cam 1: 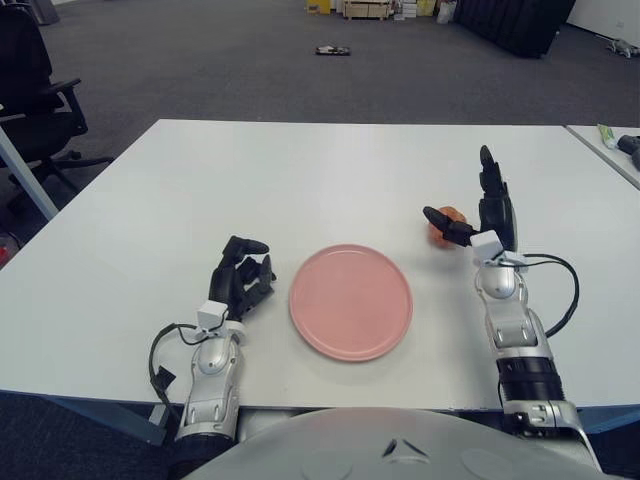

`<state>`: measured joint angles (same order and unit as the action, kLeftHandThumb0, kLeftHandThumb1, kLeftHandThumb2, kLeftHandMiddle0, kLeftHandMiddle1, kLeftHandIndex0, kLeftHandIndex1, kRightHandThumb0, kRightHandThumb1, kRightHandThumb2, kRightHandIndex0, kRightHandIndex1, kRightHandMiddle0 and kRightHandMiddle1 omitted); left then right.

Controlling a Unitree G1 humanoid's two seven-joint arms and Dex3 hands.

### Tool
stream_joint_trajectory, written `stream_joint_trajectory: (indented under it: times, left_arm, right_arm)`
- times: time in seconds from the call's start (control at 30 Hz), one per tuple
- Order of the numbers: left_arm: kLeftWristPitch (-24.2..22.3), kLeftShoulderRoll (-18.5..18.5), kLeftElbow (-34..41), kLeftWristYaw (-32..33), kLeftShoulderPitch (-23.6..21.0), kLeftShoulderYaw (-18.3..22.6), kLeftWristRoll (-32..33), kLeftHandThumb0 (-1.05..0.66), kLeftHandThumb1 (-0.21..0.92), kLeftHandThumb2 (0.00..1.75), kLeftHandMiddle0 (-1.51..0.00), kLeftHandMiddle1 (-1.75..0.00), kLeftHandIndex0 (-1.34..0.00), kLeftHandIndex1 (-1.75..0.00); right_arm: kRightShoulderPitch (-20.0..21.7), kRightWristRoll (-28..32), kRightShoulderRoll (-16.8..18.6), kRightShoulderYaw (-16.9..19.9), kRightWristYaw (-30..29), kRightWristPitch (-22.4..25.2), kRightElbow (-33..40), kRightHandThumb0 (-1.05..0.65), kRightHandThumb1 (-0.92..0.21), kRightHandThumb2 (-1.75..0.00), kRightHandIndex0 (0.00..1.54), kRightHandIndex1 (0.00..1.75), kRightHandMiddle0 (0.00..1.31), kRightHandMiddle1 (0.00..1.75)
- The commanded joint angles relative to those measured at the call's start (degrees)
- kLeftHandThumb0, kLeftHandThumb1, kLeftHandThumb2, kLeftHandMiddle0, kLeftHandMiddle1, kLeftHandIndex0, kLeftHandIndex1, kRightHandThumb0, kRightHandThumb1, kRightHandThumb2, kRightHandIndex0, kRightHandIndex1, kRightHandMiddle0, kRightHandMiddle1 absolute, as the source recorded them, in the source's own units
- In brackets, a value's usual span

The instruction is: Put the apple into the plate.

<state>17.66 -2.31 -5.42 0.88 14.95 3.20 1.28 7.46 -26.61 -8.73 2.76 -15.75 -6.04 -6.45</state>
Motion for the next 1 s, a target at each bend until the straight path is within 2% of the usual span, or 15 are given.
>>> stream_joint_trajectory:
  times: [0.0,0.13,0.33,0.47,0.53,0.73,0.97]
  left_arm:
    - [-0.5,0.1,0.2,0.5,-0.8,0.0,-0.4,-0.38,0.72,0.81,-0.68,-1.75,-0.32,-1.75]
    - [-0.6,0.1,0.2,0.5,-0.7,0.0,-0.3,-0.37,0.72,0.81,-0.67,-1.75,-0.31,-1.75]
    - [-0.1,-0.1,0.1,0.5,-0.7,0.1,-0.2,-0.37,0.72,0.8,-0.67,-1.75,-0.31,-1.75]
    - [-0.2,-0.1,0.2,0.8,-0.6,0.1,-0.5,-0.37,0.72,0.81,-0.68,-1.75,-0.31,-1.75]
    - [-0.3,-0.1,0.2,0.8,-0.6,0.1,-0.5,-0.37,0.72,0.81,-0.68,-1.75,-0.32,-1.75]
    - [-0.6,0.0,0.5,0.9,-0.4,0.1,-0.5,-0.38,0.71,0.82,-0.68,-1.75,-0.32,-1.75]
    - [-0.5,0.1,0.5,1.2,-0.2,0.1,-0.7,-0.38,0.71,0.82,-0.69,-1.75,-0.32,-1.75]
  right_arm:
    - [5.1,-1.2,-1.9,-0.4,-0.5,2.4,-4.8,-0.96,-0.64,-0.42,0.0,0.0,0.0,0.0]
    - [8.7,-1.4,-3.1,-1.2,-0.6,4.4,-9.7,-1.0,-0.7,-0.33,0.0,0.0,0.0,0.0]
    - [12.5,-0.7,-4.2,-2.3,-0.4,6.5,-16.4,-1.02,-0.73,-0.3,0.0,0.0,0.0,0.0]
    - [17.0,0.3,-4.9,-2.9,-0.9,5.1,-26.5,-1.03,-0.75,-0.29,0.0,0.0,0.0,0.0]
    - [18.0,0.5,-5.1,-3.1,-1.1,4.5,-28.9,-1.04,-0.76,-0.29,0.0,0.0,0.0,0.0]
    - [20.0,1.8,-5.2,-4.3,-1.7,1.4,-37.3,-1.05,-0.78,-0.28,0.0,0.0,0.0,0.0]
    - [20.4,3.5,-4.8,-4.8,-1.8,-1.3,-42.9,-1.04,-0.79,-0.27,0.0,0.0,0.0,0.0]
